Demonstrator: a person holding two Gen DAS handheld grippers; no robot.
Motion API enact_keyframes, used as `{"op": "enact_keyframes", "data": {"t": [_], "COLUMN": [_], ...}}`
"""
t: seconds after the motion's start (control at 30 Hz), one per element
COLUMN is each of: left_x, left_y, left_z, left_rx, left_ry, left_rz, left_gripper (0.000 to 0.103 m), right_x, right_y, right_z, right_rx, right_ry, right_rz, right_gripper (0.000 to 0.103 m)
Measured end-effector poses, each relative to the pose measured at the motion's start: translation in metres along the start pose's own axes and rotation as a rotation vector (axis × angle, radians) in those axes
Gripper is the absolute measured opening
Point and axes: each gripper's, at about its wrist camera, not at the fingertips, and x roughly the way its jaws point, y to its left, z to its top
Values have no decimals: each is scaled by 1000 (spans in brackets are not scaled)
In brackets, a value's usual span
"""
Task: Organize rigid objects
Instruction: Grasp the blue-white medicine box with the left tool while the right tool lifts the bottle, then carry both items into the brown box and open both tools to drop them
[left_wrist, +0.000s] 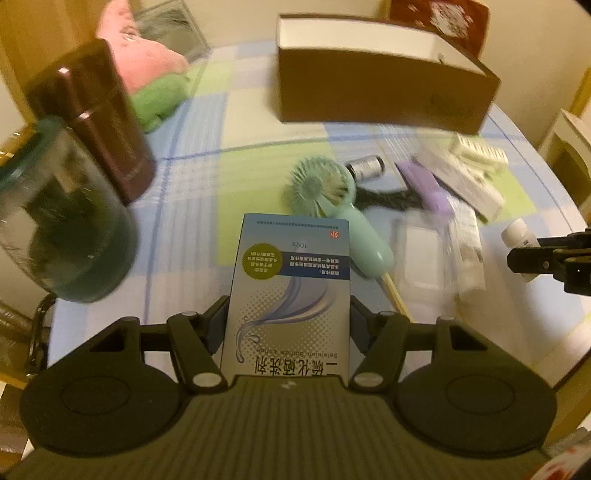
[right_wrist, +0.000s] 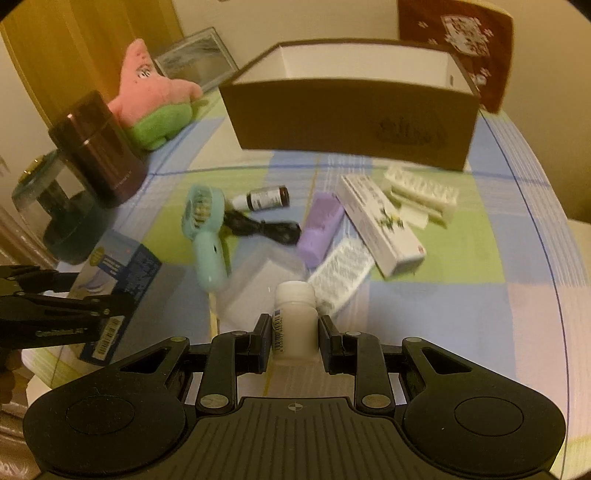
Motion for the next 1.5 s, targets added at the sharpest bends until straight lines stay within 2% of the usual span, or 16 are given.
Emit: {"op": "enact_keyframes", "data": {"t": [0.17,0.37,0.67,0.87,1.03,1.2,1.5], "left_x": [-16,-24,-5,15,40,74,133], "left_y": [2,-16,-55,-74,-85,-97,-112], "left_z": [25,76,167,234,277,310,334], "left_rx": [-27,-31,-7,9,15,-2,-31], "left_ry": [-47,-120,-205,-250,-251,-221,-127], "left_rz": [30,13,-42,-47,-37,-43,-61], "left_gripper": [63,63,63,63,63,63,63], "right_x": [-1,-3,1,13,31,58,109], "right_y": [-10,-29,-74,-102,-121,-138,-161], "right_z": [26,65,140,192,228,256,271], "right_rx": [-31,-57,-53,-49,-37,-11,21], "right_ry": [-32,-79,-169,-221,-236,-214,-133], "right_rz": [35,50,46,29,27,25,13], "right_gripper": [27,27,27,27,27,27,27]}}
